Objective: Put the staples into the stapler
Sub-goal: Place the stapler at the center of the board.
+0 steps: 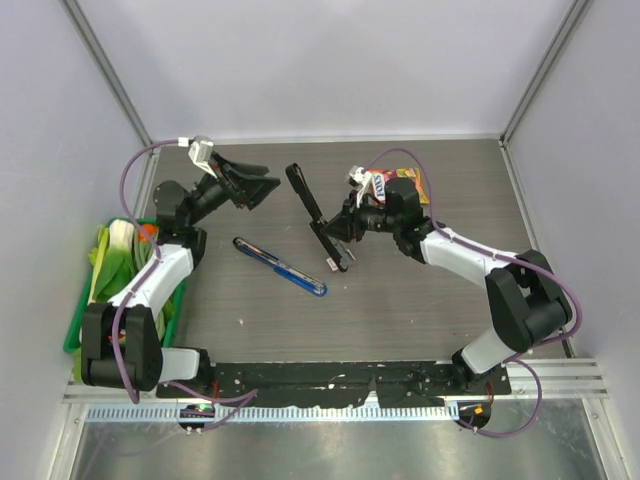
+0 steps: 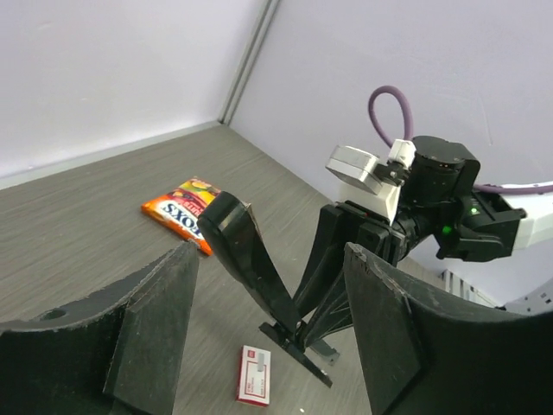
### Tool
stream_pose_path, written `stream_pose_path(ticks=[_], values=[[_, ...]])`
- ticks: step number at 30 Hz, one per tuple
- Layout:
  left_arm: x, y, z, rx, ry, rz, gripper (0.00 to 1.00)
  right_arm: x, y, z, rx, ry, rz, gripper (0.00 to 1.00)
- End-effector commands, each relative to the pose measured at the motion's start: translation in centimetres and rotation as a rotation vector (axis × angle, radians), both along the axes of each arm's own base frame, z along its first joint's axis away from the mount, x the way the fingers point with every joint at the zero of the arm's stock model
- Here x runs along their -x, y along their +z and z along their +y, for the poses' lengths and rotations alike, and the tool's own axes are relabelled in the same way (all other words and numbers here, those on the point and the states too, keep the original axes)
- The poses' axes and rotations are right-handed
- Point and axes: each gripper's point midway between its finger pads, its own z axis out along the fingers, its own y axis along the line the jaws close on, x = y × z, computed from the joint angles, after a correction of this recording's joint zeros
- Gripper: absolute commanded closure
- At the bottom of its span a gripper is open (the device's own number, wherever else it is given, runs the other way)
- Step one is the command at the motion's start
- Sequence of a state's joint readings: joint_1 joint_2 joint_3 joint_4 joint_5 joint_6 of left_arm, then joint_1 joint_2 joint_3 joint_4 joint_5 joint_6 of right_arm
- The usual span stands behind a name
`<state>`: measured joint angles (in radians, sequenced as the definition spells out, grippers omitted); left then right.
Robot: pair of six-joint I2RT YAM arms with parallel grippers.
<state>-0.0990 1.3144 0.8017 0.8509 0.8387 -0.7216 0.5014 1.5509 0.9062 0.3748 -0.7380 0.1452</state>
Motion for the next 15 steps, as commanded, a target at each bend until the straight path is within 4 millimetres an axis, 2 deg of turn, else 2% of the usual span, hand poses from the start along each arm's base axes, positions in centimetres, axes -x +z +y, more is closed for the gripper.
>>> stream_pose_path(ticks=[1, 2, 4, 5, 7, 8, 10, 11, 12, 13, 14, 15], values=[[-0.8, 0.4, 1.5, -0.027, 0.042, -0.026, 0.27, -3.4, 2.9, -0.4, 0.07, -0.084, -0.187, 0.99], [-0.9, 0.4, 1.9, -0.033, 0.058, -0.026, 0.26, -4.2, 3.2, -0.4, 0.09, -0.102, -0.207, 0.99], [-1.6, -0.3, 3.2, -0.053, 0.113, -0.004, 0.25, -5.6, 2.0, -0.8, 0.158, -0.133, -0.206, 0.99], [-1.5, -0.1, 3.8, -0.06, 0.134, -0.01, 0.25, -6.7, 2.0, -0.2, 0.179, -0.135, -0.215, 0.99], [-2.4, -0.8, 6.2, -0.079, 0.222, 0.016, 0.24, -7.8, 0.8, -0.1, 0.26, -0.161, -0.218, 0.99], [-2.2, -0.2, 7.0, -0.083, 0.255, 0.004, 0.24, -9.0, 0.4, 0.4, 0.303, -0.15, -0.266, 0.99], [-2.8, -1.0, 9.6, -0.103, 0.361, 0.06, 0.23, -9.6, -0.6, 1.3, 0.366, -0.139, -0.282, 0.99], [-2.6, -0.5, 10.6, -0.139, 0.408, 0.032, 0.23, -10.3, -0.3, 1.8, 0.386, -0.129, -0.293, 0.99], [-2.6, -0.7, 12.1, -0.159, 0.46, 0.044, 0.23, -10.6, -2.4, 2.6, 0.423, -0.105, -0.266, 0.99], [-2.3, -1.5, 13.1, -0.176, 0.493, 0.09, 0.22, -10.6, -3.7, 2.8, 0.462, -0.087, -0.236, 0.99], [-2.1, -1.5, 13.9, -0.199, 0.523, 0.077, 0.21, -11.8, -2.8, 3.4, 0.481, -0.093, -0.277, 0.99], [-1.4, -0.8, 15.6, -0.208, 0.576, 0.061, 0.21, -12.0, -5.2, 4.1, 0.524, -0.074, -0.252, 0.99]])
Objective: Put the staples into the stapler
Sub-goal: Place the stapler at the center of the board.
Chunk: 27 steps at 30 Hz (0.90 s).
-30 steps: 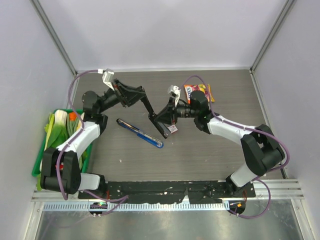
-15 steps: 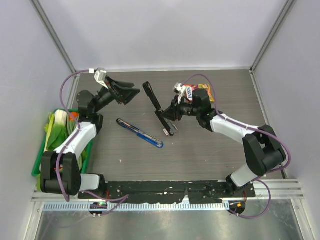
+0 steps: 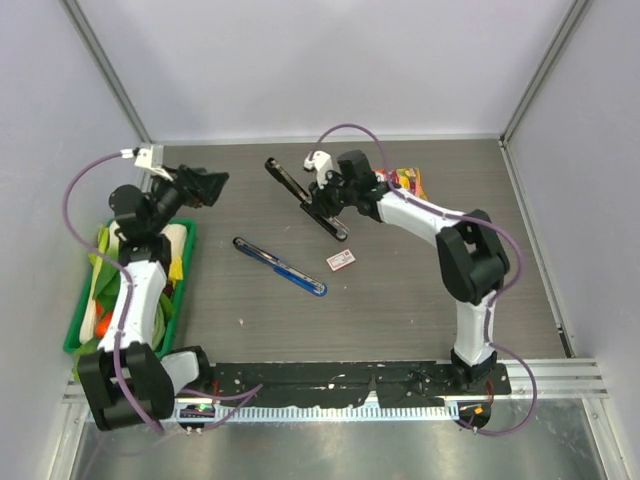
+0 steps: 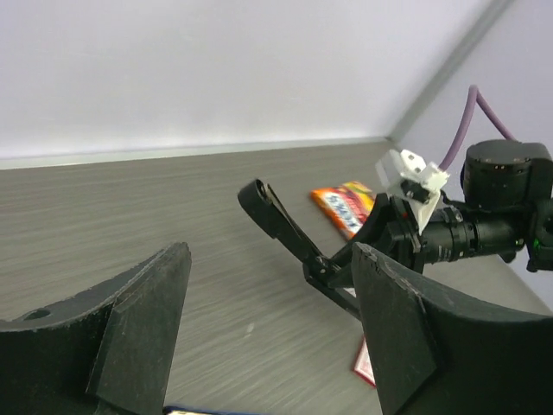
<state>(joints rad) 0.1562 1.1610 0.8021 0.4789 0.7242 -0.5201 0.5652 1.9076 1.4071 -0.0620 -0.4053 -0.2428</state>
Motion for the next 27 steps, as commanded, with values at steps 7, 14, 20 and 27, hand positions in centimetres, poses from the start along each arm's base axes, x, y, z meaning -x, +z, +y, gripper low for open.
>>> stream_pose_path(ticks=[7, 14, 20, 27], values=[[4.3, -1.3, 8.0, -0.2, 0.275, 0.12, 0.2, -3.1, -5.3, 4.7, 0.25, 0.092, -0.062, 0.99], [5.2, -1.8, 9.1, -0.165, 0.296, 0.122, 0.19, -2.7, -7.8, 5.4, 0.299, 0.121, -0.033, 0.99], [5.2, -1.8, 8.5, -0.13, 0.263, 0.109, 0.19, -2.0, -7.4, 5.5, 0.27, 0.123, -0.029, 0.99], [5.3, -2.3, 8.2, -0.122, 0.236, 0.121, 0.17, -1.3, -4.3, 5.5, 0.219, 0.122, -0.045, 0.58]])
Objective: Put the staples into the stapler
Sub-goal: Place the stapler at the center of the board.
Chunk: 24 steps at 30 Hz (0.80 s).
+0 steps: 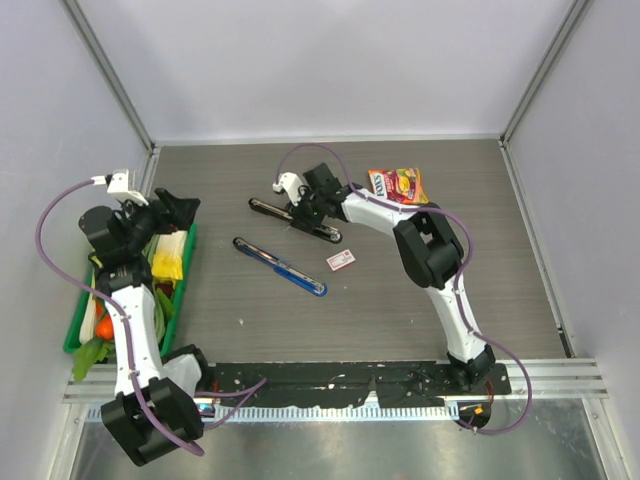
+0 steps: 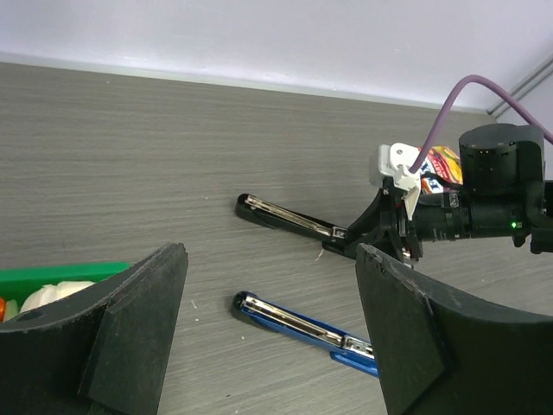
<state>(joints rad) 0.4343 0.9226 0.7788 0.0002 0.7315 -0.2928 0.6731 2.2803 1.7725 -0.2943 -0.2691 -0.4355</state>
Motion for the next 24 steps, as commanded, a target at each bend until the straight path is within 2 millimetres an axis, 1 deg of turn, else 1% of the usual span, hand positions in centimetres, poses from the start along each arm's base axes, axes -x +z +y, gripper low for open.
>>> stream_pose_path(ticks=[1, 3, 4, 5, 6, 7, 8, 9, 10, 11, 12, 13, 14, 15, 16, 17, 18, 20, 21, 22, 23, 24], values=[[0.2, 0.8, -0.5, 0.008, -0.038, -0.032, 0.16, 0.7, 7.1, 0.5, -0.096, 0.017, -0.073, 0.56], [0.2, 0.7, -0.6, 0.014, -0.045, -0.028, 0.13, 1.2, 9.3, 0.3, -0.125, 0.022, -0.089, 0.52], [0.2, 0.6, -0.7, 0.016, -0.05, -0.025, 0.07, 1.9, 11.7, -0.2, -0.152, 0.022, -0.113, 0.51], [0.2, 0.5, -0.7, 0.019, -0.054, -0.022, 0.06, 2.0, 12.7, -1.0, -0.161, 0.014, -0.123, 0.47], [0.3, 0.5, -1.1, 0.02, -0.076, -0.023, 0.0, 2.5, 13.9, -1.5, -0.176, 0.018, -0.135, 0.45], [0.3, 0.4, -1.3, 0.024, -0.092, -0.02, 0.0, 3.4, 13.2, -2.6, -0.152, 0.028, -0.13, 0.44], [0.4, 0.4, -1.6, 0.029, -0.115, -0.019, 0.0, 4.2, 15.6, -3.9, -0.165, 0.043, -0.171, 0.43], [0.6, 0.6, -2.0, 0.033, -0.142, -0.019, 0.0, 5.2, 15.6, -4.7, -0.151, 0.08, -0.175, 0.43], [0.8, 0.7, -2.6, 0.037, -0.18, -0.021, 0.0, 7.1, 13.0, -6.3, -0.073, 0.167, -0.161, 0.43], [0.9, 0.6, -3.1, 0.038, -0.202, -0.018, 0.0, 8.1, 14.0, -7.5, -0.053, 0.197, -0.21, 0.43], [1.0, 0.5, -3.3, 0.036, -0.209, -0.011, 0.0, 8.9, 13.2, -8.6, -0.01, 0.238, -0.23, 0.43], [1.0, 0.5, -3.4, 0.026, -0.213, -0.015, 0.0, 10.5, 10.3, -10.3, 0.054, 0.27, -0.203, 0.43], [1.0, 0.5, -3.7, 0.019, -0.223, -0.018, 0.0, 10.9, 9.7, -11.1, 0.106, 0.346, -0.262, 0.43], [1.0, 0.6, -3.9, 0.013, -0.23, -0.016, 0.0, 11.5, 9.6, -11.9, 0.127, 0.373, -0.288, 0.42], [1.1, 0.6, -4.0, 0.008, -0.236, -0.008, 0.0, 12.4, 8.0, -12.8, 0.161, 0.397, -0.267, 0.41], [1.2, 0.7, -4.3, -0.008, -0.249, -0.009, 0.0, 12.6, 7.7, -13.1, 0.181, 0.43, -0.287, 0.41], [1.6, 0.8, -4.6, -0.011, -0.262, 0.007, 0.0, 13.2, 6.7, -13.5, 0.203, 0.453, -0.249, 0.41], [2.0, 0.9, -4.6, -0.061, -0.274, 0.007, 0.0, 13.2, 6.4, -13.4, 0.221, 0.493, -0.23, 0.41], [2.6, 0.8, -4.6, -0.064, -0.271, 0.039, 0.0, 13.2, 5.4, -13.2, 0.237, 0.514, -0.195, 0.41], [2.8, 0.5, -4.6, -0.079, -0.266, 0.053, 0.0, 12.9, 5.8, -13.0, 0.238, 0.518, -0.172, 0.41], [3.0, 0.3, -4.3, -0.1, -0.251, 0.066, 0.0, 12.9, 5.6, -12.7, 0.236, 0.529, -0.152, 0.41], [3.7, -0.2, -4.4, -0.121, -0.255, 0.087, 0.0, 13.1, 5.2, -12.8, 0.251, 0.553, -0.126, 0.42]])
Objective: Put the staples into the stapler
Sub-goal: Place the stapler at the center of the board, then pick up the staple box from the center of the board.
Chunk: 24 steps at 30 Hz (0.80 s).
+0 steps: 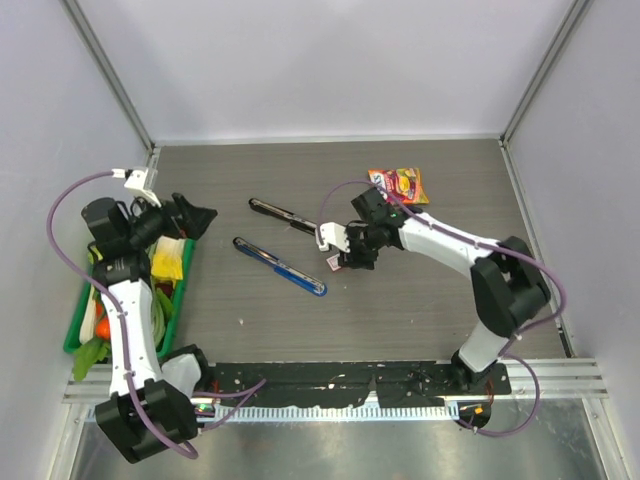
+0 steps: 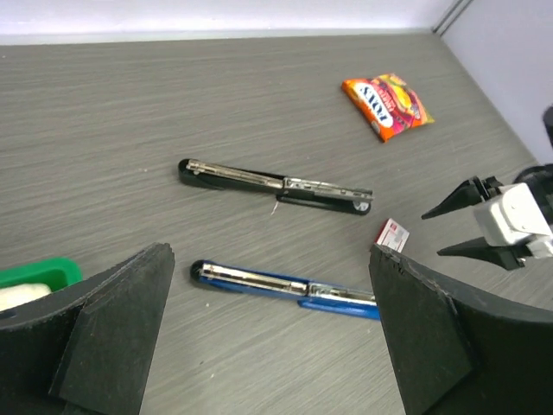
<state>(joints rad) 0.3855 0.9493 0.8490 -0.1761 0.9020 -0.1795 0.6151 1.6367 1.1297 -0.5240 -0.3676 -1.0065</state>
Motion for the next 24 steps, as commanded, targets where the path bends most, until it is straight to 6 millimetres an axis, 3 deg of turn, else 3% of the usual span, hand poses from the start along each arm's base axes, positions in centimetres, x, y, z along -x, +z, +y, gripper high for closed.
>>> stream_pose_path(ticks=[1, 8, 15, 24], values=[[2.3, -0.2, -0.3, -0.107, -0.021, 0.031, 0.0, -1.1, 0.7, 1.4, 0.034, 0.126, 0.011, 0.41], [3.6, -3.2, 0.5, -0.197, 0.015, 0.086, 0.0, -2.1, -2.0, 1.7, 0.118, 0.197, 0.058, 0.42], [3.5, -3.0, 0.2, -0.171, 0.008, 0.075, 0.0, -1.2, -3.6, 2.0, 0.119, 0.297, 0.104, 0.41], [3.5, -3.8, 0.1, -0.159, -0.007, 0.096, 0.0, -2.0, -4.2, 2.8, 0.112, 0.309, 0.096, 0.4]])
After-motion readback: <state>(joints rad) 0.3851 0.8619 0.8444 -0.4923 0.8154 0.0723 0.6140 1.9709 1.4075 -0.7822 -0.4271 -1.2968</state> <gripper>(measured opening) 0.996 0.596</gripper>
